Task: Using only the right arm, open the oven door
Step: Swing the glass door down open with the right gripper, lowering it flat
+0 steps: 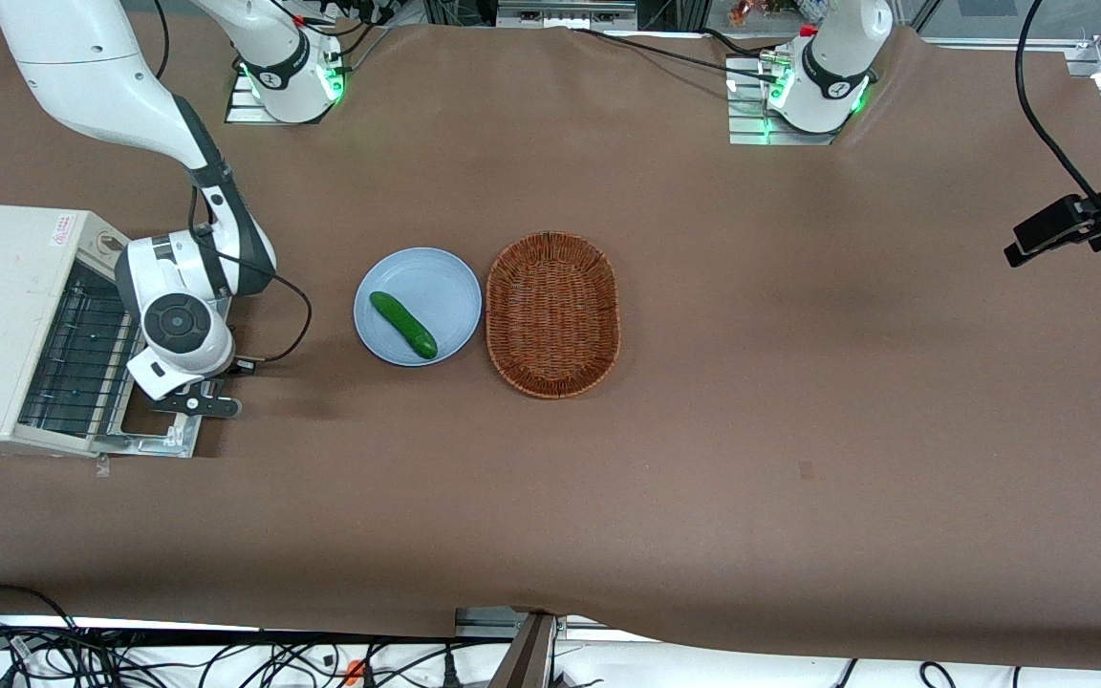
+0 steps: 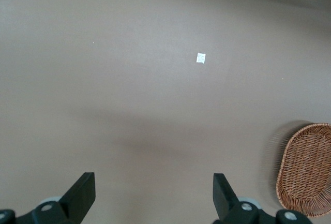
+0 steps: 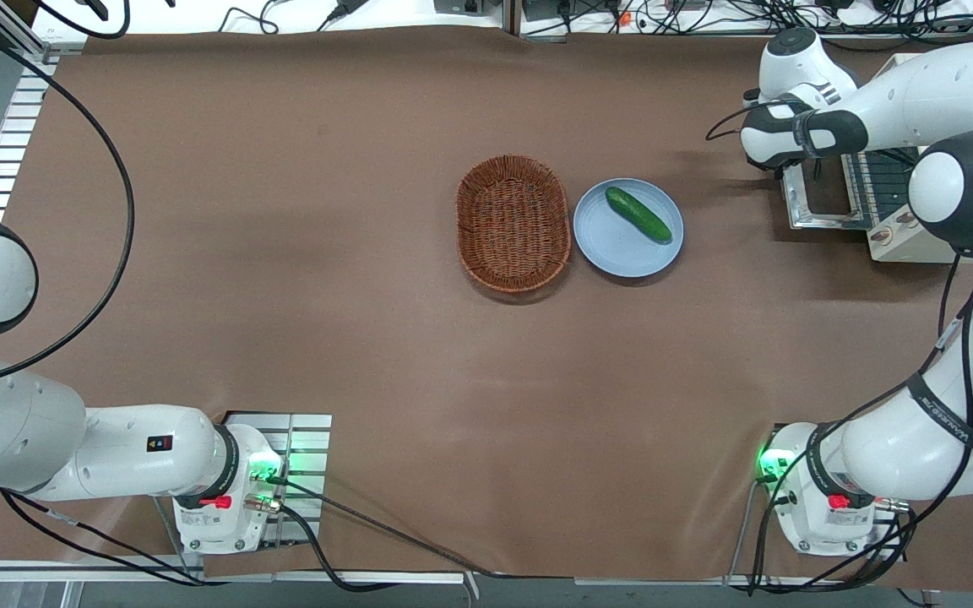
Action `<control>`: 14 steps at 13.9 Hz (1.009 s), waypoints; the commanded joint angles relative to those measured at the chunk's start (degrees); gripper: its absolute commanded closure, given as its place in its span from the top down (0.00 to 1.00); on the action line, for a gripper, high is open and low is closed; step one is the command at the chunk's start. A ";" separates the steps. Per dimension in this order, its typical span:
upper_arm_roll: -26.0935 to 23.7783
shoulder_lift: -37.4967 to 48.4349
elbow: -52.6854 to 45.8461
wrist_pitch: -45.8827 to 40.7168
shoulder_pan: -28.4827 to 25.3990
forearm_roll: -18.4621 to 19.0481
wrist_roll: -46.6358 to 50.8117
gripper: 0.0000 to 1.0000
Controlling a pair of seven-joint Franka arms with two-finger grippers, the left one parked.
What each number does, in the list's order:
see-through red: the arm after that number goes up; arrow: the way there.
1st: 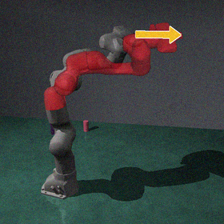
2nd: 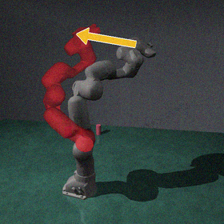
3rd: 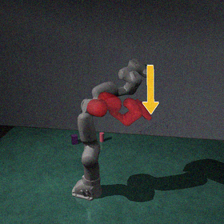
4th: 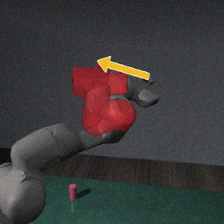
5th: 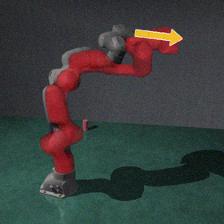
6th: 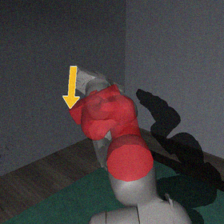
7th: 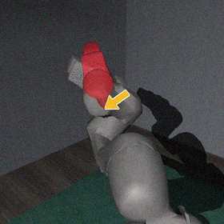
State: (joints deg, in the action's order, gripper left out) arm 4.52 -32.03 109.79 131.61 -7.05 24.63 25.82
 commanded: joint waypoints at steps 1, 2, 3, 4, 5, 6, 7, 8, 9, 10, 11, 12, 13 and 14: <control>-1.61 1.01 0.07 -2.92 0.63 -4.13 -1.03 0.00; -2.49 1.27 -0.63 -4.33 0.63 -6.93 -1.12 0.00; -3.02 1.27 -2.11 -6.00 0.63 -9.66 -1.38 0.00; -4.24 1.36 -4.48 -9.14 0.63 -12.73 -1.73 0.00; -5.04 1.45 -7.89 -13.70 0.63 -15.63 -2.00 0.00; -5.13 2.14 -11.06 -18.88 0.72 -18.10 -3.91 0.08; -5.05 2.85 -14.92 -23.98 0.72 -22.39 -8.54 0.25; -4.44 4.42 -16.61 -28.12 0.89 -25.48 -13.46 0.63; -3.39 6.26 -17.24 -29.73 1.50 -28.20 -17.86 0.90; -2.16 8.80 -17.33 -30.09 1.86 -30.06 -22.00 0.99; -1.36 11.09 -17.25 -30.36 1.86 -30.25 -26.91 0.99; -0.23 13.46 -17.33 -31.32 1.86 -30.25 -31.48 1.00; 1.35 15.14 -17.59 -32.19 1.86 -30.17 -35.62 1.00; 2.93 17.16 -17.86 -33.60 1.86 -29.73 -36.79 1.00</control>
State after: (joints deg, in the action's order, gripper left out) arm 5.30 -18.99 91.21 100.31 -5.37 -4.25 -5.67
